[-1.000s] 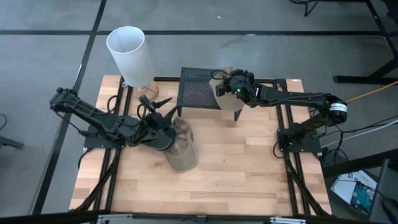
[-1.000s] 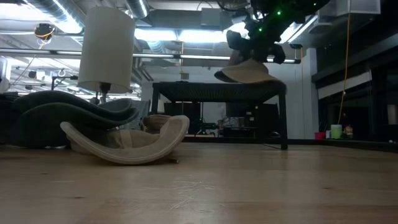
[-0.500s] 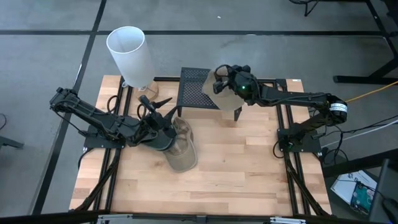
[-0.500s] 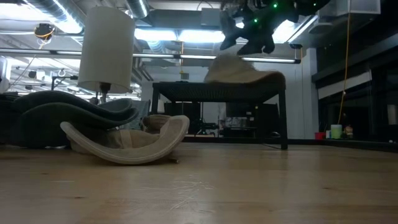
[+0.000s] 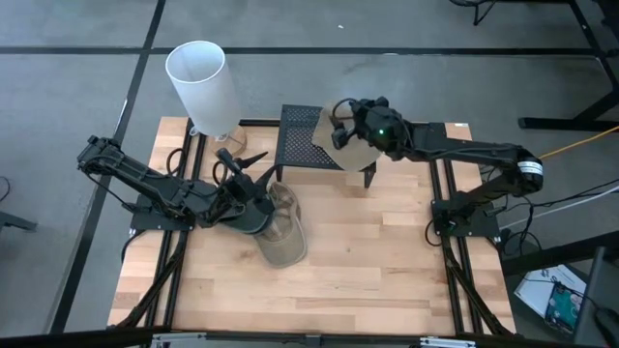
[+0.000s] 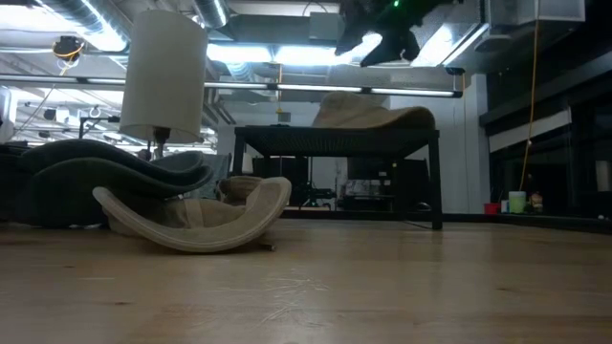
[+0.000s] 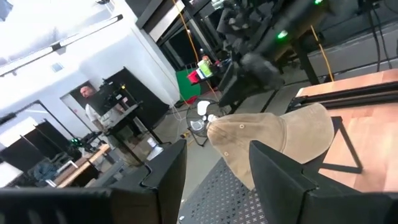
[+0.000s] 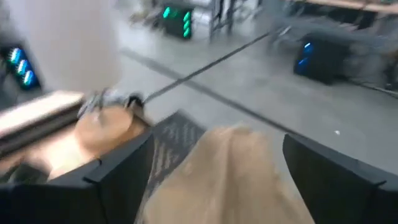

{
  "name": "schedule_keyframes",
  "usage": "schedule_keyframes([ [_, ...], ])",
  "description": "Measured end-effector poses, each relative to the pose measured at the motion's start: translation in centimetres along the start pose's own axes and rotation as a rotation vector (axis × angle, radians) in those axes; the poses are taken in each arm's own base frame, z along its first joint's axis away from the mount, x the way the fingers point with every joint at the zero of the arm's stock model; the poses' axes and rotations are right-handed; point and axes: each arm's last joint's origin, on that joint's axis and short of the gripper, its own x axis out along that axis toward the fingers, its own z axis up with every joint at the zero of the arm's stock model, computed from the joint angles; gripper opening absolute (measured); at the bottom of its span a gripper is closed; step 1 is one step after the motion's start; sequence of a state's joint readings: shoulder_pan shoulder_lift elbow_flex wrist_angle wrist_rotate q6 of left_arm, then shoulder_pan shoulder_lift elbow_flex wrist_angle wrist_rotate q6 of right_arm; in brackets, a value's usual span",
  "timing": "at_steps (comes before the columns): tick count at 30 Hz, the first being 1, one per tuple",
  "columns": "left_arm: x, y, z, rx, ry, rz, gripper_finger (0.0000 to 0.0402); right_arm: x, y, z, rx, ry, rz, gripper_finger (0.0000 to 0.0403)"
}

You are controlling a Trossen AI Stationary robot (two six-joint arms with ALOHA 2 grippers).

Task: Pick & Place hat
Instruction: Put the right brown cap on the shelf

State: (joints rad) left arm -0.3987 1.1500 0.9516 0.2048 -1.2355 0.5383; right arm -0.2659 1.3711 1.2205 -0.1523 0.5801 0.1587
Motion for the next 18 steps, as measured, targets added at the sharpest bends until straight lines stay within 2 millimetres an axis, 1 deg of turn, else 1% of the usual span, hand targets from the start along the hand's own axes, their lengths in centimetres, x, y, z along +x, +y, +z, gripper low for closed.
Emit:
schedule_keyframes([
  [3, -0.2, -0.2, -0.1, 0.014, -0.002, -0.015, 0.0169, -1.3, 0.9, 0.3, -0.077, 0.064, 0.097, 0.0328],
  [6, -0.5, -0.3, -0.2, 0.034, 0.0, -0.025, 0.0169, -3.0, 2.0, 0.2, -0.177, 0.107, 0.188, 0.0291],
  [10, -0.7, -0.5, -0.2, 0.051, 0.0, -0.035, 0.0169, -5.7, 2.6, -1.1, -0.316, 0.227, 0.261, 0.0244],
  [12, -0.8, -0.5, -0.2, 0.05, 0.0, -0.035, 0.0169, -7.1, 2.7, -1.7, -0.337, 0.289, 0.284, 0.0224],
  [15, -0.8, -0.5, -0.2, 0.056, 0.001, -0.036, 0.0169, -8.7, 3.0, -2.7, -0.354, 0.374, 0.318, 0.0203],
  [18, -0.7, -0.6, -0.4, 0.073, 0.007, -0.036, 0.0169, -9.8, 3.6, -3.4, -0.39, 0.436, 0.377, 0.019],
])
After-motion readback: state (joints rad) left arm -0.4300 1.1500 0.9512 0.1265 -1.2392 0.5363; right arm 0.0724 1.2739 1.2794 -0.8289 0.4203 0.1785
